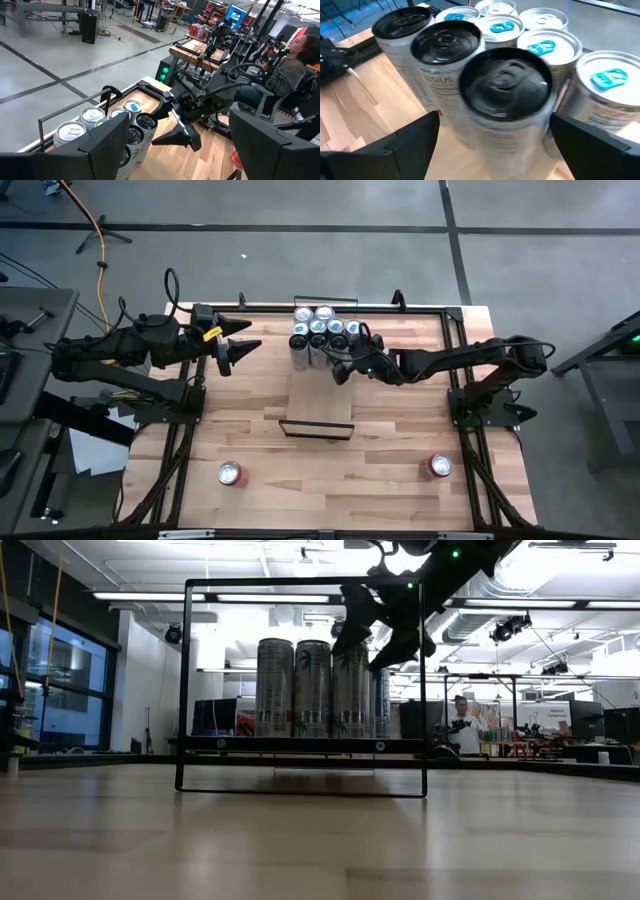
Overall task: Place canned beverage on shelf
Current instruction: Put the white pink soda can on the shelf aligned with the other white pink soda can, then put the orange soda can on the shelf
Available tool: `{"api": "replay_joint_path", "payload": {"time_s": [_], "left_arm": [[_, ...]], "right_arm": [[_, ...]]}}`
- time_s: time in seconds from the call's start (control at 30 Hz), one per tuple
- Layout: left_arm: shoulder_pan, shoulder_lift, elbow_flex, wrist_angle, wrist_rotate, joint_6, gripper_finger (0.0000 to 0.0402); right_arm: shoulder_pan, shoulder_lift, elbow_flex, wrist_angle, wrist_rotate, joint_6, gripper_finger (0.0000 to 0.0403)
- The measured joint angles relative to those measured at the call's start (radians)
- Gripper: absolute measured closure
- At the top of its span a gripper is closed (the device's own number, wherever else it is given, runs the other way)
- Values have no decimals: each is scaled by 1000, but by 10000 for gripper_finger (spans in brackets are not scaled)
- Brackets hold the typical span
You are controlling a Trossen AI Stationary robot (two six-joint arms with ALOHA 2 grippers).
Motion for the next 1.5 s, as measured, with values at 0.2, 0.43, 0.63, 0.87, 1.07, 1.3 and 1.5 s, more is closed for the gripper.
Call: {"api": "replay_joint_path", "payload": {"time_s": [0.2,0.43,0.63,0.87,1.07,1.3,1.5], "left_arm": [[0,0,0,-2,0,0,103],[1,-3,0,-17,33,-5,103],[0,-2,-1,-69,141,17,103],[0,-26,-195,232,138,27,103],[-1,-30,-410,596,145,-89,103],[-29,-31,-438,667,119,-142,103],[-46,-41,-437,650,85,132,103]], "right_arm": [[-6,-40,0,-14,1,-60,39],[-5,-136,0,-55,-31,-170,39],[-6,-298,0,-187,-278,-283,39],[-5,-464,0,-247,-670,-231,39],[22,-501,0,-157,-696,-97,39],[61,-465,0,-14,-691,-77,39],[67,-432,0,14,-669,-90,39]]}}
